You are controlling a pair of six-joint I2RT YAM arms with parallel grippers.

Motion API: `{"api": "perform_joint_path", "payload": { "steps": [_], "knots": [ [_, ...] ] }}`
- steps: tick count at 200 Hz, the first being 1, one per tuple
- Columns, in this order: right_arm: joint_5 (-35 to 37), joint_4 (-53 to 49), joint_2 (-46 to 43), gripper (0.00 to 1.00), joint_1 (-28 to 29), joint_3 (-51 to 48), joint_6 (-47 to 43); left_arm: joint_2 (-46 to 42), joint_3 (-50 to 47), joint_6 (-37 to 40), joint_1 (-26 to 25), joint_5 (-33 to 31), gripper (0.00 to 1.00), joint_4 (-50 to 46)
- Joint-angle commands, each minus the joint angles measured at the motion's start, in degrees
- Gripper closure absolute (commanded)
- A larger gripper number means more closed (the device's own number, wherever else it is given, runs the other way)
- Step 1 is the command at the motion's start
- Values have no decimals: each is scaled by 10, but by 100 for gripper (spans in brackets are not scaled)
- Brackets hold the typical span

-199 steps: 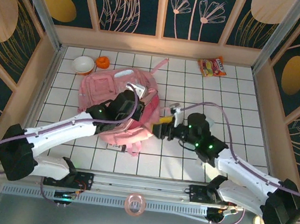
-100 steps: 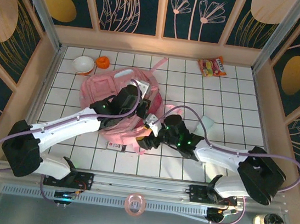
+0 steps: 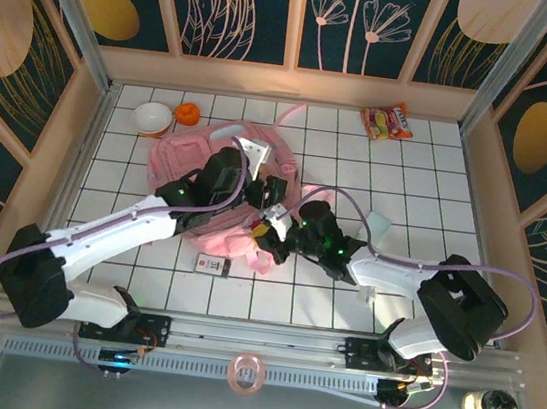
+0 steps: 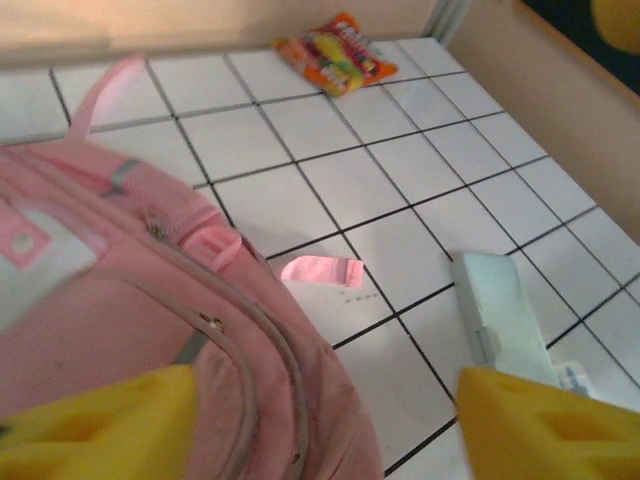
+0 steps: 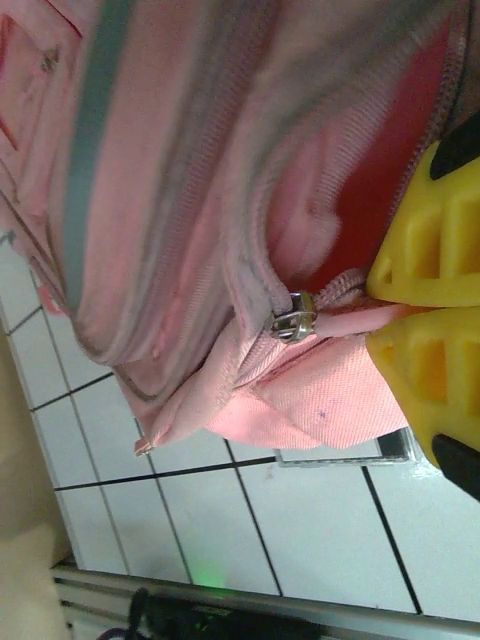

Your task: Pack the student bag

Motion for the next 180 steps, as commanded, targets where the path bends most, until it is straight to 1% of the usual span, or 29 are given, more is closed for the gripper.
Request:
{"api": "perform_joint_path", "payload": {
  "steps": [1, 31, 51, 70, 81, 98, 111, 114, 125, 131, 135, 138, 141, 143, 145, 153, 162, 180],
  "knots": [
    [-41, 77, -39, 100, -19, 2, 28, -72, -43, 80, 9, 15, 22, -8],
    [-75, 67, -56, 100, -30, 10, 37, -173, -137, 257, 9, 66, 20, -52],
    [-100, 51, -66, 100, -41, 22, 43, -199, -175, 326, 9, 33, 20, -86],
    [-120, 49, -72, 100, -51, 25, 57, -190, -190, 370, 9, 9, 19, -110],
    [-132, 41, -73, 100, -56, 28, 60, -177, -195, 384, 9, -8, 20, -111],
    [-146, 23, -72, 100, -61, 33, 59, -160, -211, 399, 9, -26, 31, -79],
    [-149, 5, -69, 100, -63, 40, 57, -150, -218, 408, 9, -7, 47, -50],
    [-150, -2, -69, 100, -64, 41, 57, -148, -217, 410, 9, 0, 53, -47],
    [-153, -36, -64, 100, -70, 53, 59, -142, -213, 411, 9, 12, 83, -35],
    [-156, -59, -61, 92, -72, 63, 61, -144, -212, 410, 10, 20, 94, -29],
    [-157, -78, -58, 85, -73, 70, 63, -146, -212, 413, 9, 30, 98, -24],
    [-157, -92, -57, 81, -75, 75, 65, -149, -213, 417, 9, 38, 100, -21],
    [-156, -105, -55, 77, -74, 80, 66, -152, -215, 420, 9, 47, 100, -15],
    [-155, -114, -54, 72, -75, 82, 68, -154, -216, 422, 9, 52, 100, -12],
    [-155, -123, -54, 68, -75, 86, 70, -157, -217, 424, 9, 55, 100, -9],
    [-153, -156, -51, 60, -76, 97, 76, -164, -223, 429, 9, 66, 100, 5],
    [-138, -203, -49, 56, -77, 115, 89, -167, -225, 431, 9, 70, 100, 12],
    [-76, -298, -55, 53, -77, 153, 106, -154, -213, 431, 9, 70, 100, 0]
  ]
}}
